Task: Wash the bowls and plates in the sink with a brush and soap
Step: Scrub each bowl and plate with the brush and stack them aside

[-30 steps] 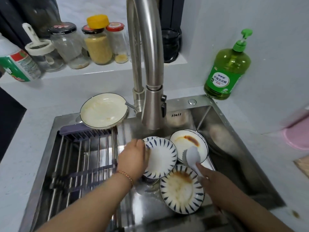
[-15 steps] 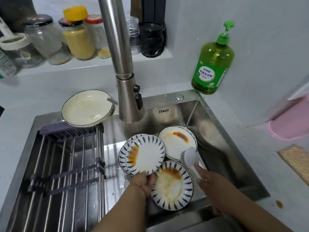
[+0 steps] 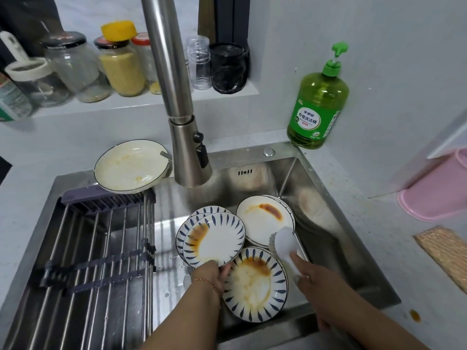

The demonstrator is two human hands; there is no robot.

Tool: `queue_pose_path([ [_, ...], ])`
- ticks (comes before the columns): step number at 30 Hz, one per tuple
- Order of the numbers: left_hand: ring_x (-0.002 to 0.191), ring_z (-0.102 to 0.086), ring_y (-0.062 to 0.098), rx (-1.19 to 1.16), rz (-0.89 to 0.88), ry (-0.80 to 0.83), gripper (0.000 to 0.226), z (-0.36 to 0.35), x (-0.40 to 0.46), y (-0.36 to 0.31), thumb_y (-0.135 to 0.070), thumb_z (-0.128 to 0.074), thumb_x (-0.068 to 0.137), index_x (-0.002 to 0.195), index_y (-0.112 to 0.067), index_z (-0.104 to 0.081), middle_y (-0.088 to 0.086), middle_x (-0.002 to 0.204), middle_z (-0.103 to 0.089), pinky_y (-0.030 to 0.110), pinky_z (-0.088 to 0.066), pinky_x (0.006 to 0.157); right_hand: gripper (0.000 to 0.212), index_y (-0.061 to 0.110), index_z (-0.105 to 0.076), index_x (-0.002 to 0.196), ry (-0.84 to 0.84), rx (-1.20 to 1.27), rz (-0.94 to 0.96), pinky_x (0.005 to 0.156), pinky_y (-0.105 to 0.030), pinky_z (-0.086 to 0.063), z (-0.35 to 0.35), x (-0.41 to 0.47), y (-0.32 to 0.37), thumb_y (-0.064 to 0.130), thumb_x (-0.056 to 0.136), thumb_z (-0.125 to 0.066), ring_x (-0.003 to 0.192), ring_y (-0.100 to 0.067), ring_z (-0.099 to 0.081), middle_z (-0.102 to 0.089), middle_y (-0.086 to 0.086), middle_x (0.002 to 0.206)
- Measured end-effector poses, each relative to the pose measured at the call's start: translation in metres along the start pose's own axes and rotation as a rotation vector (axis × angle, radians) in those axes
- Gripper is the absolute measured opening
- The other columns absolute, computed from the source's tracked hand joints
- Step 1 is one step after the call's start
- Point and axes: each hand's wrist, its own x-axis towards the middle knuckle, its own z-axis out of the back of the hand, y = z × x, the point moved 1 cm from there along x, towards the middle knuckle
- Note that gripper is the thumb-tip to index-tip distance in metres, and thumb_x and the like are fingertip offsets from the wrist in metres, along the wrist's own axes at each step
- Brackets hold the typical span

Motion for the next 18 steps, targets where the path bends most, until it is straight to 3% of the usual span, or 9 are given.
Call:
queue_pose_path([
  [2,0.080,-0.063,0.024,-0.046,-0.005,0.019,0.037,0.006,-0.006,-0.001,0.008,-0.043,0.091,0.128,0.009,-0.049,0.012,0.114,-0.059,0.020,-0.052,0.045,0.052,0.029,-0.018,0.151,0.014,-0.010,0.000,0.082,-0.022,-0.044,0.000,-0.003,0.004,0.023,0.102,-0.035,0.099,-0.015,-0.059,-0.056,-0.007,0.127],
  [4,0.096,-0.066,0.032,-0.093,-0.080,0.002,0.041,0.011,-0.016,-0.006,0.011,-0.045,0.084,0.122,0.003,-0.055,0.017,0.119,-0.063,0.026,-0.056,0.049,0.051,0.030,-0.021,0.150,0.022,-0.002,0.015,0.076,-0.024,-0.046,-0.001,-0.005,0.008,0.022,0.102,-0.034,0.079,-0.009,-0.057,-0.056,-0.010,0.127],
  [7,0.092,-0.063,0.038,-0.143,-0.147,0.074,0.042,0.023,-0.045,-0.019,0.018,-0.039,0.085,0.125,0.006,-0.049,0.027,0.119,-0.059,0.028,-0.056,0.046,0.053,0.032,-0.021,0.150,0.090,-0.009,0.029,0.068,-0.029,-0.050,-0.003,-0.006,0.019,0.019,0.100,-0.033,0.058,-0.006,-0.049,-0.056,-0.013,0.125],
  [10,0.096,-0.062,0.040,-0.148,-0.198,0.155,0.038,0.042,-0.071,-0.029,0.016,-0.039,0.086,0.121,0.003,-0.047,0.025,0.117,-0.057,0.030,-0.058,0.048,0.058,0.033,-0.025,0.148,0.161,0.077,0.049,0.052,-0.025,-0.048,-0.006,-0.005,0.036,0.014,0.095,-0.033,0.052,-0.008,-0.050,-0.059,-0.006,0.100],
  [13,0.107,-0.059,0.042,-0.117,-0.235,0.153,0.032,0.063,-0.084,-0.034,0.009,-0.041,0.087,0.117,0.001,-0.048,0.023,0.121,-0.056,0.037,-0.061,0.056,0.058,0.030,-0.028,0.147,0.233,0.218,0.096,0.037,-0.022,-0.041,-0.011,-0.009,0.053,0.009,0.093,-0.033,0.040,-0.011,-0.051,-0.051,-0.006,0.077],
  [18,0.106,-0.063,0.034,-0.079,-0.288,0.189,0.025,0.086,-0.109,-0.034,-0.018,-0.044,0.098,0.118,-0.010,-0.057,0.017,0.118,-0.064,0.047,-0.060,0.075,0.055,0.025,-0.026,0.150,0.308,0.387,0.036,0.038,-0.030,-0.050,-0.018,-0.015,0.065,0.006,0.099,-0.035,0.038,-0.020,-0.056,-0.049,-0.012,0.071],
])
